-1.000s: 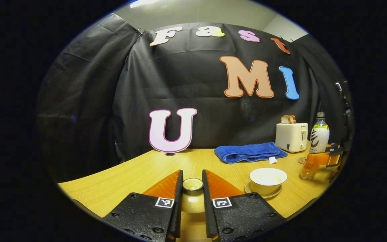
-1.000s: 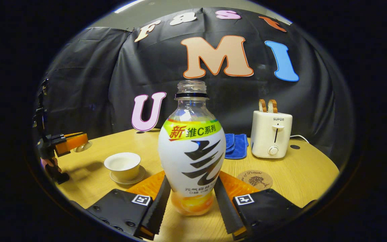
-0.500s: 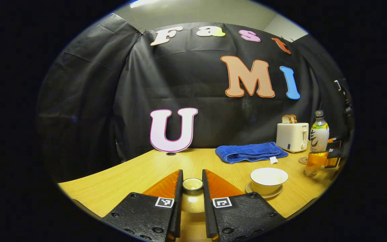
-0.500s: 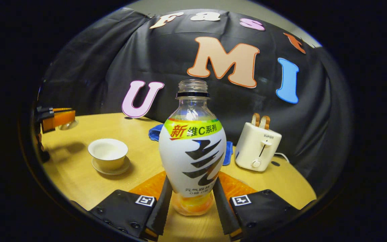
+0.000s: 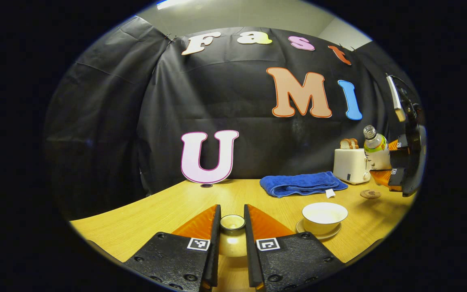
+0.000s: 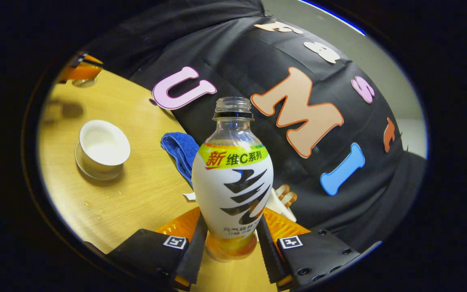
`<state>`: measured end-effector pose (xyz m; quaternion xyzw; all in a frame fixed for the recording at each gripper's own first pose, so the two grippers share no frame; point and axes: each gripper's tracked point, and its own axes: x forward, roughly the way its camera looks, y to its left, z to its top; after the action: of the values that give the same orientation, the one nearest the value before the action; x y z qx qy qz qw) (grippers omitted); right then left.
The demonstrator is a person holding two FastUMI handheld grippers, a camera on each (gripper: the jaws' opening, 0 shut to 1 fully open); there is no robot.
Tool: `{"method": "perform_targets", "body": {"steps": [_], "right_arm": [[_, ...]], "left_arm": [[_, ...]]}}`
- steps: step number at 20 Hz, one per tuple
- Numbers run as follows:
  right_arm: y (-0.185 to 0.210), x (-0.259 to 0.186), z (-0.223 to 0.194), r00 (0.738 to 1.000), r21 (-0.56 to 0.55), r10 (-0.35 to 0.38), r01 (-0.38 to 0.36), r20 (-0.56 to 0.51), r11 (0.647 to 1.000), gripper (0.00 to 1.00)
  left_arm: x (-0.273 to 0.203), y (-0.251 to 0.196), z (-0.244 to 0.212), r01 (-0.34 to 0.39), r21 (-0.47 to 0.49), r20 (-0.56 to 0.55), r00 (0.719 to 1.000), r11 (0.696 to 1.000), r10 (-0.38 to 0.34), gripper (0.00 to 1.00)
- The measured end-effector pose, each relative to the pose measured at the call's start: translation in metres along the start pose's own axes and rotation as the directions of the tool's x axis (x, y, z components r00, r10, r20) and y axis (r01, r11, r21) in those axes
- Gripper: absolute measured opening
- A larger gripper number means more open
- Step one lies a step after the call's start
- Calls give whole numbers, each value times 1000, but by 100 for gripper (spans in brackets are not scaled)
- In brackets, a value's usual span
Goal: Open the teacup lid with one hand, grasp the water bottle and pour water into the teacup with the other hand; after pouring, place the water bottle on the coaster and then close the teacup lid.
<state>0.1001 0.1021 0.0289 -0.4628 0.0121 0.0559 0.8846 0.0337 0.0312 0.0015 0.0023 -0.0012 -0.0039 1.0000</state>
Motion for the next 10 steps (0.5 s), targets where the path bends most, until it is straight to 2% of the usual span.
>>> {"method": "perform_targets", "body": {"steps": [3,4,6,8,10], "right_arm": [[1,10,8,1000,-157,-22,25,19,987,67],[8,11,11,999,-263,-27,36,37,964,67],[28,10,11,999,-399,-12,31,50,916,68],[36,11,11,998,-468,-8,35,60,883,68],[41,8,11,996,-555,-12,57,85,830,68]], "left_arm": [[0,0,0,0,-1,-1,1000,1000,0,27],[0,0,0,0,-1,-1,1000,1000,0,27],[1,0,0,0,-1,-1,1000,1000,0,27],[0,0,0,0,-1,-1,1000,1000,0,27],[0,0,0,0,-1,-2,1000,1000,0,27]]}}
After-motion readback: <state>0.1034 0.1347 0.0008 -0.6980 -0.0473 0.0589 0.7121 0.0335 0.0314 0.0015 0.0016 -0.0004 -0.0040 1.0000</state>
